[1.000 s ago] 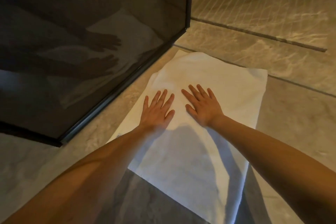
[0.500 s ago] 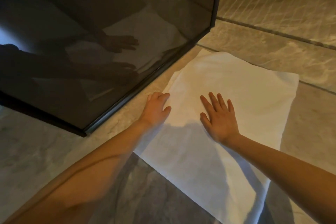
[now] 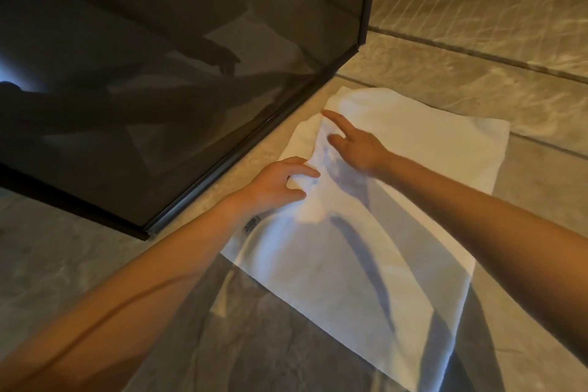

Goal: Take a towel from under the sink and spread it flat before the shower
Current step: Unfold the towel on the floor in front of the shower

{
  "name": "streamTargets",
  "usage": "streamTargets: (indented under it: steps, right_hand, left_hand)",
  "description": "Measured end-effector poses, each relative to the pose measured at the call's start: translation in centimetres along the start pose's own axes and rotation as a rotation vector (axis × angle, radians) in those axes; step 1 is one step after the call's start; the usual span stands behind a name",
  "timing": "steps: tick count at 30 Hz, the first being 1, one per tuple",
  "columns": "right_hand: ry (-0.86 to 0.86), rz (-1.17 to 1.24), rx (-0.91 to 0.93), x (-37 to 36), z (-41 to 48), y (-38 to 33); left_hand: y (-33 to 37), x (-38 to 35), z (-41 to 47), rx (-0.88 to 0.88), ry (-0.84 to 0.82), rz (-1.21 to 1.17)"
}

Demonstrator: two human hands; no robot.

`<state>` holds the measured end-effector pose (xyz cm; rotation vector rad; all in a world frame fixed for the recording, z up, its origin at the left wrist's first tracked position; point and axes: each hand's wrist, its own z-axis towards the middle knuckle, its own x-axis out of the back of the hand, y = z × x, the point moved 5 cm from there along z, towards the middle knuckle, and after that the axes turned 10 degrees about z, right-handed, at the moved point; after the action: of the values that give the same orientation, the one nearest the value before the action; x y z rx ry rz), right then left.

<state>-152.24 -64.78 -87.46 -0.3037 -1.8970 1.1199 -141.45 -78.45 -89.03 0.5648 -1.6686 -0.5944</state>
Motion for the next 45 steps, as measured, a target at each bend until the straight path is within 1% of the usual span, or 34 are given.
streamTargets:
  steps: [1, 2, 4, 6, 7, 9, 12, 15, 17, 19, 22, 27, 32, 37, 45]
  right_hand:
    - [-0.083, 0.045, -0.001, 0.0, 0.5, -1.5]
    - [-0.154, 0.043, -0.042, -0.2, 0.8, -2.2]
    - [-0.206, -0.111, -0.149, -0.2, 1.3, -2.6]
    - [-0.159, -0.315, -0.151, 0.5, 1.3, -2.5]
    - [-0.119, -0.367, -0.142, 1.1, 1.2, -2.3]
    - [-0.065, -0.387, -0.146, 2.3, 0.6, -1.9]
    - [-0.11, -0.47, -0.147, 3.3, -0.1, -1.5]
    - [-0.104, -0.447, -0.117, 4.1, -0.6, -1.1]
    - [-0.044, -0.389, -0.115, 5.0, -1.3, -0.3]
    - [0.032, -0.322, -0.12, 6.2, -2.1, 0.5]
    - [0.101, -0.231, -0.094, 8.1, -3.6, 1.6]
    - [0.188, -0.07, -0.021, 11.3, -7.2, 3.1]
    - [0.264, -0.116, 0.049, 15.2, -11.4, 3.7]
    - [0.326, -0.132, 0.066, 19.1, -16.3, 4.8]
    - [0.379, -0.216, -0.09, 23.5, -23.7, 9.8]
  left_hand:
    - [0.6, -0.2, 0.1, -0.012, -0.007, 0.027]
    - [1.1, -0.4, 0.1, -0.023, -0.016, 0.046]
    - [1.7, -0.7, 0.2, -0.026, -0.04, 0.059]
    - [2.0, -0.8, 0.0, -0.011, -0.058, 0.023]
    - [2.1, -0.8, -0.1, 0.0, -0.067, -0.021]
    - [2.3, -1.1, -0.4, 0.033, -0.092, -0.118]
    - [2.7, -1.6, -0.6, 0.064, -0.14, -0.213]
    - [3.6, -1.8, -0.6, 0.074, -0.167, -0.282]
    - [4.5, -2.0, -0.5, 0.072, -0.175, -0.351]
    - [5.4, -2.6, -0.4, 0.097, -0.194, -0.457]
    - [6.7, -4.0, -0.3, 0.17, -0.254, -0.649]
    - [10.1, -6.3, 0.0, 0.158, -0.328, -0.712]
    - [14.4, -9.0, 1.0, 0.152, -0.407, -0.783]
    - [19.0, -12.5, 1.9, 0.116, -0.506, -0.842]
    - [25.7, -18.9, 1.4, 0.065, -0.692, -0.983]
